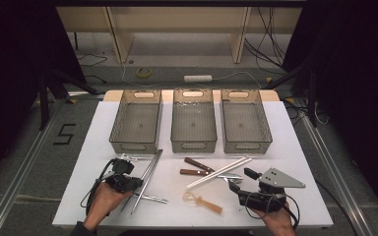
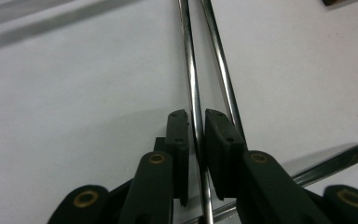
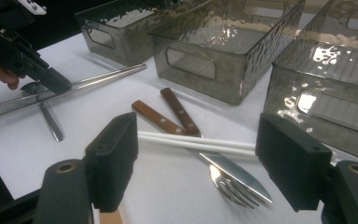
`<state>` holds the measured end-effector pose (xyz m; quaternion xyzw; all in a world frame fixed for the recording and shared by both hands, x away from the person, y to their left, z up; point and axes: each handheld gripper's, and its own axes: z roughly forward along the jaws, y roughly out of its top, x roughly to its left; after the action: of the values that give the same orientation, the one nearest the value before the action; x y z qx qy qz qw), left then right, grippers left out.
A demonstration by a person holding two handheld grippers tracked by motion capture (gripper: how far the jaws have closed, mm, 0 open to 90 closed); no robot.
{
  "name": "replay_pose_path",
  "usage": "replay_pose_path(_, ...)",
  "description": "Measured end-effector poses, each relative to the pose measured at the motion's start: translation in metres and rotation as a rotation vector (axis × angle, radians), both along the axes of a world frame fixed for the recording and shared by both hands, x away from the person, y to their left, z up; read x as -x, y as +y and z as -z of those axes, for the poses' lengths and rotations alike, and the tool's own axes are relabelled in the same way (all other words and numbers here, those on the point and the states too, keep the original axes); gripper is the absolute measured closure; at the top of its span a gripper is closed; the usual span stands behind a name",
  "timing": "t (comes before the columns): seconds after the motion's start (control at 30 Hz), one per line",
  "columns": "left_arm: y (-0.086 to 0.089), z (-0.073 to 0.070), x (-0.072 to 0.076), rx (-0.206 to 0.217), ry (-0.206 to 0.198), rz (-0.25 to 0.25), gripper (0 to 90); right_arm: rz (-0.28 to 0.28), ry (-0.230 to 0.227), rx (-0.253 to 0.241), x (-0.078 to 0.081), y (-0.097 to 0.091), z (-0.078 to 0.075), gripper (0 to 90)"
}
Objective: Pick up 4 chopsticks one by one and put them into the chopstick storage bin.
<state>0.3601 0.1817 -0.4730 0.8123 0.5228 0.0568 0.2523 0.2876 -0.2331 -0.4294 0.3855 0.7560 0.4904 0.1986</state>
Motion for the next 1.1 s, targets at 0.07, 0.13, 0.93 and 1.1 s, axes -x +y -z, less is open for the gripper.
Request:
replay_pose_path(0.07, 0.0, 0.0, 0.0, 0.005, 0.001, -0.012, 81.1, 0.0, 0.001, 0.0, 0.0, 0.0, 0.0, 30.9)
replay_pose_path(0.13, 0.002, 0.001, -0.001, 0.016, 0.007, -0.022, 82.9, -0.002, 0.001, 0.001, 0.0, 0.0, 0.0, 30.9)
replay_pose_path(0.93, 0.003, -0.007, 0.002, 0.017, -0.038, -0.029, 85.6, -0.005, -0.003, 0.0, 0.001, 0.0, 0.0, 30.8)
replay_pose_path(1.1, 0.003, -0.012, 0.004, 0.009, -0.063, -0.011, 85.6, -0.005, -0.003, -0.001, 0.001, 0.0, -0.001, 30.9)
